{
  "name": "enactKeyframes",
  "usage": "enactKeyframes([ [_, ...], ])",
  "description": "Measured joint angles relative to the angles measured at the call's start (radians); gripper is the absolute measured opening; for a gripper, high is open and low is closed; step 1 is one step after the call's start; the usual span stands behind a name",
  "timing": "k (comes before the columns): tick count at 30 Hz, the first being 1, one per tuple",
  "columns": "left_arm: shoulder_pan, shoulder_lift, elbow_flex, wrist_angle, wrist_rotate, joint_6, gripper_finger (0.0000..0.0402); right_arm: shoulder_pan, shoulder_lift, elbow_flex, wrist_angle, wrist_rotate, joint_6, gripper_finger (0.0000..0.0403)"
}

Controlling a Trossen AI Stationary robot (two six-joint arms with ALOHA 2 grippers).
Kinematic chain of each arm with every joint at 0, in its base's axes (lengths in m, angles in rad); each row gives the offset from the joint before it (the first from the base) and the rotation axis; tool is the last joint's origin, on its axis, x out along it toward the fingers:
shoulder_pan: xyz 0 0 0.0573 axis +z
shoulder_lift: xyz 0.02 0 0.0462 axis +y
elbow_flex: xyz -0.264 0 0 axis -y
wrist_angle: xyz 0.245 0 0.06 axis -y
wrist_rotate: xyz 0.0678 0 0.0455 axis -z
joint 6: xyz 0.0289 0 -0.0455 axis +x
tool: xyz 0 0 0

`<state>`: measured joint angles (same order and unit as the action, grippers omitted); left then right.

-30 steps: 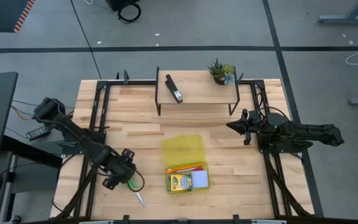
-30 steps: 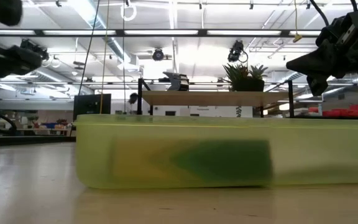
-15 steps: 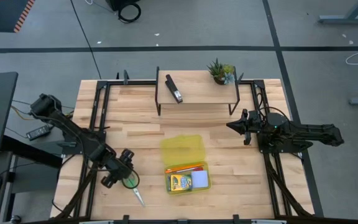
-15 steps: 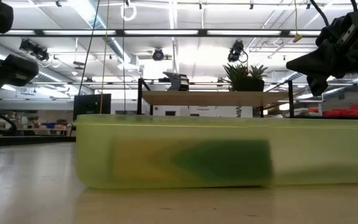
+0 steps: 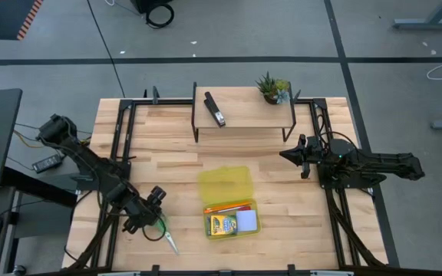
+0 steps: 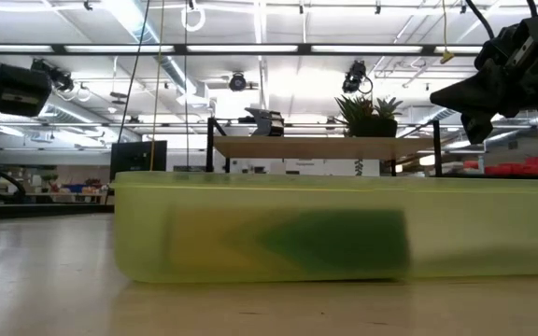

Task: Pack school essentials
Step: Put the green scissors into the yellow supply box

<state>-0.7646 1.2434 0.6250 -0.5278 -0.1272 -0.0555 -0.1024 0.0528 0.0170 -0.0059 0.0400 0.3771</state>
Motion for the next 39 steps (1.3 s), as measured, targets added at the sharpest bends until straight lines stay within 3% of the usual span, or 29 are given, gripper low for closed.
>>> enactKeyframes([
  [11, -0.007, 0.0, -0.045, 0.062, 0.0, -0.038, 0.0193, 0.0, 0.0, 0.0, 0.0, 0.0, 0.0, 0.0006],
  [18, -0.008, 0.005, -0.045, 0.077, 0.0, -0.037, 0.0198, 0.0, 0.0, 0.0, 0.0, 0.0, 0.0, 0.0006],
  [35, -0.013, 0.183, -0.04, 0.115, 0.057, -0.064, 0.0192, 0.0, 0.0, 0.0, 0.0, 0.0, 0.0, 0.0006],
  [39, -0.013, 0.209, -0.038, 0.109, 0.057, -0.06, 0.0175, 0.0, 0.0, 0.0, 0.0, 0.0, 0.0, 0.0006],
])
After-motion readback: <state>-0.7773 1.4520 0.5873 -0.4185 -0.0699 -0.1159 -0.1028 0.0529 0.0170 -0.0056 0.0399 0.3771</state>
